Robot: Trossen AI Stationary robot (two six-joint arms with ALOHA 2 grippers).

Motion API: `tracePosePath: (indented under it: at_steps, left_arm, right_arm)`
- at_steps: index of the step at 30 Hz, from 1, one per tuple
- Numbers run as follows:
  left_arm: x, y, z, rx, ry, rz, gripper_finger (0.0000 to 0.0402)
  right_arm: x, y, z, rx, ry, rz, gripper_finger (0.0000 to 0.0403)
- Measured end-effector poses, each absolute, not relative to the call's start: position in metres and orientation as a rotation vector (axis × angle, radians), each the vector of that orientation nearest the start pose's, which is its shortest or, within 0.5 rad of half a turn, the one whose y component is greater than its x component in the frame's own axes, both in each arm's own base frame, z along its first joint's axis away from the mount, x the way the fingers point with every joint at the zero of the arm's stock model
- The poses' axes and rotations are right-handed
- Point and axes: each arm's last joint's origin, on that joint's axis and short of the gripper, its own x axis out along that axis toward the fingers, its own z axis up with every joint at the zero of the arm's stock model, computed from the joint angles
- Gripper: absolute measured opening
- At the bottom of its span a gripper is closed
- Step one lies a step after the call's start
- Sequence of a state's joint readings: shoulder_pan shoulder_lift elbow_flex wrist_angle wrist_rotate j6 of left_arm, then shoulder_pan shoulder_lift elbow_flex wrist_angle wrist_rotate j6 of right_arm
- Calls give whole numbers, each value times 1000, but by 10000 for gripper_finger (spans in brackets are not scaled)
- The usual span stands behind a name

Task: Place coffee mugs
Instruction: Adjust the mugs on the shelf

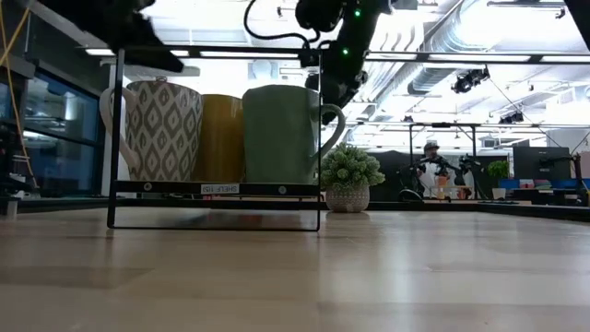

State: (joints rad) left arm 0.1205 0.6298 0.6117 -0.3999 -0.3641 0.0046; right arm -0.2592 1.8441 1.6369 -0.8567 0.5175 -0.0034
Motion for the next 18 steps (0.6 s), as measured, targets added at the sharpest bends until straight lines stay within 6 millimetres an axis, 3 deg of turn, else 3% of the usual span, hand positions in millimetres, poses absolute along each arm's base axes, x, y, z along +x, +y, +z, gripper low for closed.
tracePosePath:
  at_steps: [5,13,18]
  left_arm:
    - [153,39,269,111,474,606,78]
    - [154,72,270,99,560,835,78]
    - [157,98,268,62,639,743,78]
  right_arm:
    - [368,-138,285,-75,1061,-595,103]
    - [363,-170,289,-32,977,-567,103]
    - [364,-172,291,-27,951,-523,103]
